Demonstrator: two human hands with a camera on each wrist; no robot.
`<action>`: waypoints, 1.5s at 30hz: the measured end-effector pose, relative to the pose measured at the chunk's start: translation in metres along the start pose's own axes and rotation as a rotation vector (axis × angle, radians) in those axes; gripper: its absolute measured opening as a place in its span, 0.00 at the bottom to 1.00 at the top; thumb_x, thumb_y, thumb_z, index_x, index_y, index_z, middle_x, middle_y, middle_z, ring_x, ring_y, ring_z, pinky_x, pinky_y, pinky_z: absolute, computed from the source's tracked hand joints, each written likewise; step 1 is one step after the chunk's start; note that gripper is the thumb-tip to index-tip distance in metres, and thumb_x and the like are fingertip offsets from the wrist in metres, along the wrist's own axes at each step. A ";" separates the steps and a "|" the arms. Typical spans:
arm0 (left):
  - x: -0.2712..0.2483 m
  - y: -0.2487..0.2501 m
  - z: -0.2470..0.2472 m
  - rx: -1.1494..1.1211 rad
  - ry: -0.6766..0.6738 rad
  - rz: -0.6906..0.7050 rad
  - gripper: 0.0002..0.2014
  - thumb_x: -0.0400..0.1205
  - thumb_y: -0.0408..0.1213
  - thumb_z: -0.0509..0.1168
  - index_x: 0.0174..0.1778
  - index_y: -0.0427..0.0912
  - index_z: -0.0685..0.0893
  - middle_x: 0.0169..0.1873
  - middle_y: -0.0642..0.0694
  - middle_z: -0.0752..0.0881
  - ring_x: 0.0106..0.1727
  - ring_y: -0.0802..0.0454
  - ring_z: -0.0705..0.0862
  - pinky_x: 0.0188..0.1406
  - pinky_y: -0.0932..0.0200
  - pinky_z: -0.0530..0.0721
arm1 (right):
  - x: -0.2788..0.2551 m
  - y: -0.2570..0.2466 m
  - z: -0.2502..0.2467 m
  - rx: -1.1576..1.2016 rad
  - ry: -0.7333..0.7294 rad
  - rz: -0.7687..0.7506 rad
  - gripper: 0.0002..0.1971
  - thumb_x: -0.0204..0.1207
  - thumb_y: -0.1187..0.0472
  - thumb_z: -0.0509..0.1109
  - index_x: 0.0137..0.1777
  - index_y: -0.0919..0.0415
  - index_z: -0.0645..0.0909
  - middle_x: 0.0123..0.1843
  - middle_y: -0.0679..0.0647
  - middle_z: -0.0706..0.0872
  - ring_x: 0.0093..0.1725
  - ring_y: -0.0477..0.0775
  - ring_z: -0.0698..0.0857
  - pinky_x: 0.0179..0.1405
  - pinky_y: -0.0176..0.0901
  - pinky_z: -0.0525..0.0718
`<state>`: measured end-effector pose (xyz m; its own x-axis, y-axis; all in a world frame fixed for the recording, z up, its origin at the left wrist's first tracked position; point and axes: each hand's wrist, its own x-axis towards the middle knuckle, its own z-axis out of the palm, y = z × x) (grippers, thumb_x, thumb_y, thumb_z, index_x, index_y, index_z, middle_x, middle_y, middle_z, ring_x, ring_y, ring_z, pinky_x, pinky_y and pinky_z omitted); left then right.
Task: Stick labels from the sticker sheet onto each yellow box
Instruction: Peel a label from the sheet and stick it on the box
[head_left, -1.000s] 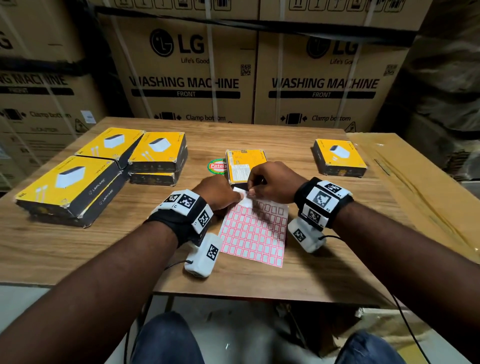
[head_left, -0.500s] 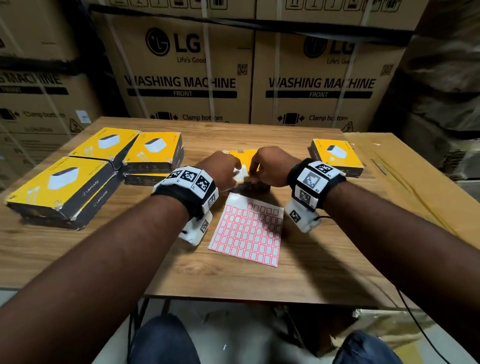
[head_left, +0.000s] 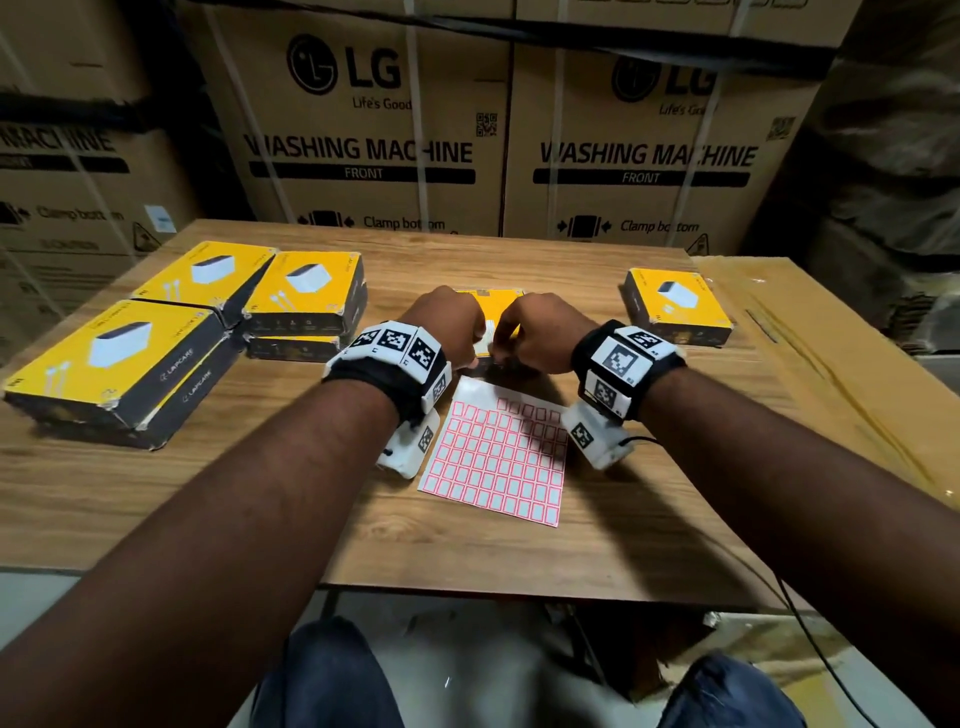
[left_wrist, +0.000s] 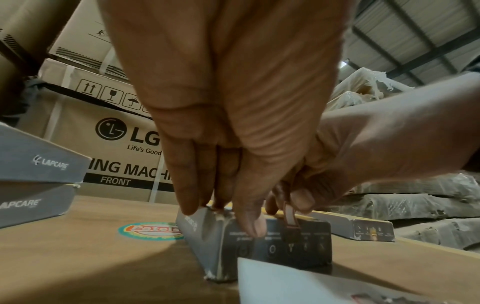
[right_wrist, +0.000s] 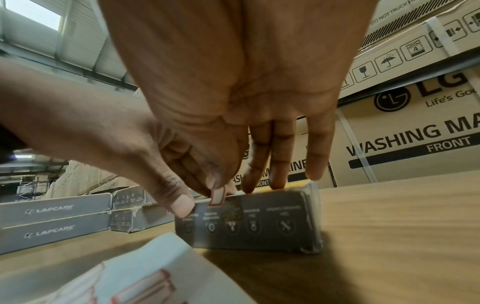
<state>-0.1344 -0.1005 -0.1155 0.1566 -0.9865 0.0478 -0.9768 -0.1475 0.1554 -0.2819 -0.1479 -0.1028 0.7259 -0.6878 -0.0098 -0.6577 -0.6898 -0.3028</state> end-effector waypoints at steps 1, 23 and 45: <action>0.000 0.000 0.000 -0.010 0.000 -0.001 0.22 0.69 0.42 0.81 0.59 0.48 0.88 0.54 0.48 0.89 0.57 0.47 0.86 0.49 0.60 0.79 | 0.001 0.001 0.001 0.001 0.008 0.000 0.13 0.74 0.69 0.70 0.51 0.54 0.90 0.49 0.48 0.88 0.48 0.48 0.81 0.44 0.39 0.76; 0.008 -0.002 -0.007 0.007 -0.069 0.019 0.24 0.66 0.41 0.83 0.59 0.46 0.89 0.54 0.49 0.90 0.56 0.48 0.86 0.55 0.56 0.84 | 0.008 0.003 0.013 -0.041 0.072 0.037 0.08 0.69 0.61 0.78 0.46 0.49 0.89 0.50 0.51 0.87 0.52 0.56 0.85 0.50 0.51 0.86; 0.010 -0.004 -0.006 -0.005 -0.079 0.010 0.23 0.66 0.42 0.83 0.58 0.47 0.90 0.53 0.51 0.90 0.54 0.50 0.86 0.52 0.58 0.84 | 0.005 0.014 0.010 0.008 0.133 0.007 0.24 0.58 0.53 0.87 0.53 0.51 0.83 0.45 0.42 0.87 0.44 0.45 0.84 0.43 0.40 0.83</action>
<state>-0.1279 -0.1092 -0.1100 0.1350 -0.9904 -0.0286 -0.9775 -0.1379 0.1599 -0.2853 -0.1587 -0.1169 0.6875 -0.7171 0.1147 -0.6609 -0.6832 -0.3105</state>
